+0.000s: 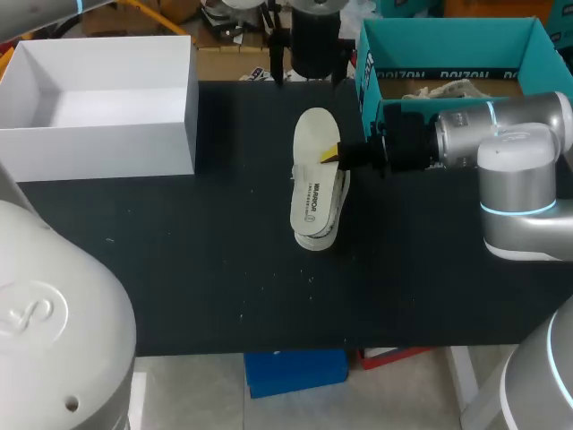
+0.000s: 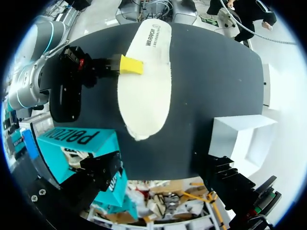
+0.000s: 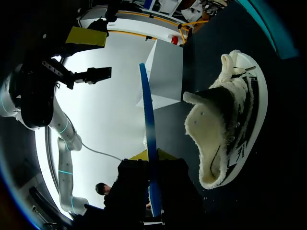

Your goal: Take the shoe out of the shoebox, open the shoe tongue, remove and reinsert the insole, then place the shoe into the shoebox

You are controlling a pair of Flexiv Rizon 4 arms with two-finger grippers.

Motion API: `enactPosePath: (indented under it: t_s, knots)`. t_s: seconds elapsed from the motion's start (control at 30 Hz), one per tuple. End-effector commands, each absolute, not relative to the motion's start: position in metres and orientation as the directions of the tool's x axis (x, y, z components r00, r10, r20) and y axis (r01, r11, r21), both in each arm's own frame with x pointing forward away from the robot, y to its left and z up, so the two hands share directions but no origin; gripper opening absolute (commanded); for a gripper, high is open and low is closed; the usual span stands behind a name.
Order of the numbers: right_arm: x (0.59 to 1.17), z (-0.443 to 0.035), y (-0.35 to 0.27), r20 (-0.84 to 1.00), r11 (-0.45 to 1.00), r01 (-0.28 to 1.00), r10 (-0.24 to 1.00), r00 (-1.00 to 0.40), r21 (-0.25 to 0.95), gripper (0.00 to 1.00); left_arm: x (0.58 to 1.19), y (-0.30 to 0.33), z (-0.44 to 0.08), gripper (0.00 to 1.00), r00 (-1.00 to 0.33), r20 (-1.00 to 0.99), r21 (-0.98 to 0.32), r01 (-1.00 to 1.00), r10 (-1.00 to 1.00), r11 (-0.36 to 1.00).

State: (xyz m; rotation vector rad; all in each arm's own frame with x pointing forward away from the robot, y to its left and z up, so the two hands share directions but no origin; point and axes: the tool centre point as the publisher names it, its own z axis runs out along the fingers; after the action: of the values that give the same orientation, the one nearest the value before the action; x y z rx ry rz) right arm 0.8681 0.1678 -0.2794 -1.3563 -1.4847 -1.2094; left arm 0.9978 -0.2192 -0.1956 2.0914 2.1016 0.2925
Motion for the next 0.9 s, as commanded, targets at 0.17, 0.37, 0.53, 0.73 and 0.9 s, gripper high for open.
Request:
enactPosePath:
  t_s: [0.17,0.37,0.53,0.73,0.9]
  knots:
    - [0.868,-0.28,0.169,0.958,-0.022,0.99,0.254,-0.132,0.142,0.0,1.0,-0.221,-0.2,1.0,-0.004,-0.007,0.245,0.969,1.0,0.006]
    - [0.868,-0.28,0.169,0.958,-0.022,0.99,0.254,-0.132,0.142,0.0,0.979,-0.221,-0.199,1.0,0.005,-0.035,0.253,0.968,0.999,0.004]
    - [0.868,-0.28,0.169,0.958,-0.022,0.99,0.254,-0.132,0.142,0.0,0.958,-0.218,-0.196,1.0,0.001,-0.04,0.256,0.967,0.999,0.009]
    - [0.868,-0.28,0.169,0.958,-0.022,0.99,0.254,-0.132,0.142,0.0,0.93,-0.217,-0.19,1.0,0.019,-0.061,0.278,0.961,0.998,-0.001]
    - [0.868,-0.28,0.169,0.958,-0.022,0.99,0.254,-0.132,0.142,0.0,0.906,-0.216,-0.187,1.0,0.038,-0.075,0.301,0.954,0.996,-0.014]
